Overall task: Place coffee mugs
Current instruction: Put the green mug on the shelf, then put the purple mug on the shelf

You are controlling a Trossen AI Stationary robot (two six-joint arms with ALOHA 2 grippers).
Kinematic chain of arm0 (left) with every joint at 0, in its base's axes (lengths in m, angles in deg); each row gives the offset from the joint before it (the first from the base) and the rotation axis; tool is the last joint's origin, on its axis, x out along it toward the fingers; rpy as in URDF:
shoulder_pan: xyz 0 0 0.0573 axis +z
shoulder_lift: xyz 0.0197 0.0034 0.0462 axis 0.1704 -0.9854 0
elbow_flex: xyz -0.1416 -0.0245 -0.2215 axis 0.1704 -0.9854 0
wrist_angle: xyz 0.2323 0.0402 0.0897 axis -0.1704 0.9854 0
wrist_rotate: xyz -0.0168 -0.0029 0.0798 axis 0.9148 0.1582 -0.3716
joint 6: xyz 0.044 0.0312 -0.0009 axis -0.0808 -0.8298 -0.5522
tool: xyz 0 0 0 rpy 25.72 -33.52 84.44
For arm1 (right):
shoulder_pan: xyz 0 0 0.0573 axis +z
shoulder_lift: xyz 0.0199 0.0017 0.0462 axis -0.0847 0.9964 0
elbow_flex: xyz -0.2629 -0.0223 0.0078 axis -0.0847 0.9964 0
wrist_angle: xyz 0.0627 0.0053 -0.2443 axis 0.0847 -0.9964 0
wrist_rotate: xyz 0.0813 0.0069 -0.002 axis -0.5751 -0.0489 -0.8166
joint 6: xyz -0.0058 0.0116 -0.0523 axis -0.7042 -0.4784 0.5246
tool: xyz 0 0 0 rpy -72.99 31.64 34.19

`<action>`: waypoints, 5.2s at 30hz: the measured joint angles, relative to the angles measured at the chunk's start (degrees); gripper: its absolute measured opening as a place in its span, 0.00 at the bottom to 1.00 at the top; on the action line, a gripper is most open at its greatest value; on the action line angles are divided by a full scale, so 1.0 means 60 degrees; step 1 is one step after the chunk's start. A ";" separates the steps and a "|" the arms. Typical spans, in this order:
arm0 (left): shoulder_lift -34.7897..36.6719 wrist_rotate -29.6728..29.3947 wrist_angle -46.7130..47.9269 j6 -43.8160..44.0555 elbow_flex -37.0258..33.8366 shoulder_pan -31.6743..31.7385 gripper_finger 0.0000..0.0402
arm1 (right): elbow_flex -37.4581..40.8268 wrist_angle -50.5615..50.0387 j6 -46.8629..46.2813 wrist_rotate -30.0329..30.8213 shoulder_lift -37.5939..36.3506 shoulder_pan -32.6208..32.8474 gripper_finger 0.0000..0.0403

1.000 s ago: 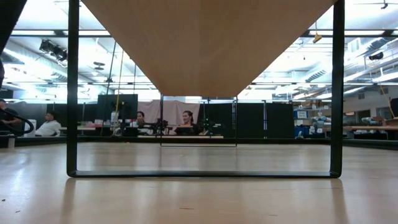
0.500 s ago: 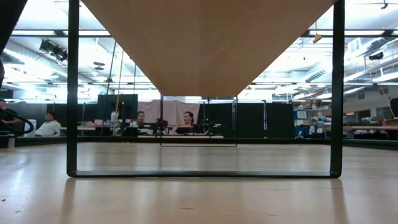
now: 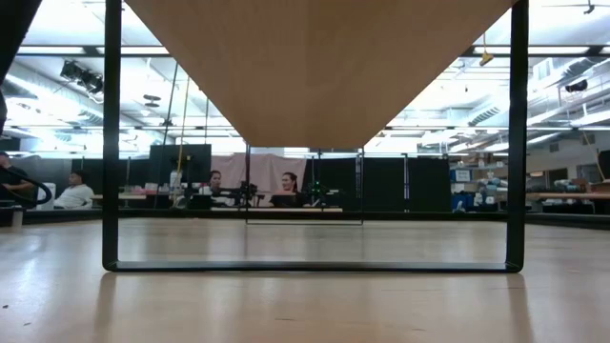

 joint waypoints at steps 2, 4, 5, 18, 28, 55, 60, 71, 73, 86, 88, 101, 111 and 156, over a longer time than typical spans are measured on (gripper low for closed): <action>0.0000 -0.0007 -0.0010 0.0130 0.0000 -0.0010 0.14 | -0.0001 -0.0003 0.0002 0.0000 0.0000 0.0002 0.41; 0.0000 0.0000 -0.0001 0.0286 0.0000 -0.0010 0.14 | -0.0002 0.0000 0.0000 0.0000 0.0000 0.0001 0.41; 0.0000 0.0003 -0.0015 0.0289 0.0000 -0.0010 0.15 | 0.0000 -0.0004 0.0001 0.0000 0.0000 0.0001 0.41; 0.0004 -0.0077 -0.0060 0.0280 0.0000 -0.0014 0.36 | -0.0001 -0.0004 0.0000 -0.0004 0.0000 0.0001 0.41; 0.0055 -0.0003 -0.0163 0.0018 0.0004 0.0001 0.38 | -0.0002 -0.0007 0.0015 -0.0004 0.0000 0.0003 0.41; 0.3155 -0.1942 0.3329 0.0374 -0.0139 -0.1504 0.38 | 0.0000 -0.0004 0.0033 -0.0001 0.0000 0.0003 0.41; 0.3585 -0.3033 0.3384 0.0286 -0.0393 -0.2199 0.38 | 0.0000 -0.0003 0.0033 0.0000 0.0000 0.0003 0.41; 0.5118 -0.3168 0.3440 0.1182 -0.4512 -0.2752 0.38 | 0.0000 0.0007 0.0033 0.0000 0.0000 0.0003 0.41; 0.5481 -0.3042 0.3450 0.1436 -0.5411 -0.2753 0.38 | 0.0000 0.0007 0.0033 0.0003 0.0000 0.0003 0.41; 0.7242 -0.1580 0.1866 0.2287 -0.9630 -0.2753 0.38 | 0.0000 0.0007 0.0033 0.0005 0.0000 0.0003 0.41; 0.7312 -0.1481 0.1378 0.2280 -1.0042 -0.2753 0.38 | 0.0000 0.0007 0.0033 0.0004 0.0000 0.0003 0.41; 0.7351 -0.0043 -0.1480 0.2535 -1.2418 -0.3623 0.38 | 0.0000 0.0007 -0.0174 0.0004 0.0000 -0.0001 0.41; 0.7348 -0.0071 -0.1917 0.2800 -1.3036 -0.4001 0.38 | 0.0000 0.0009 -0.0159 0.0007 0.0000 -0.0001 0.41; 0.7333 -0.0100 -0.4493 0.3734 -1.4757 -0.4017 0.08 | 0.0000 0.0015 -0.0149 0.0011 0.0000 -0.0001 0.41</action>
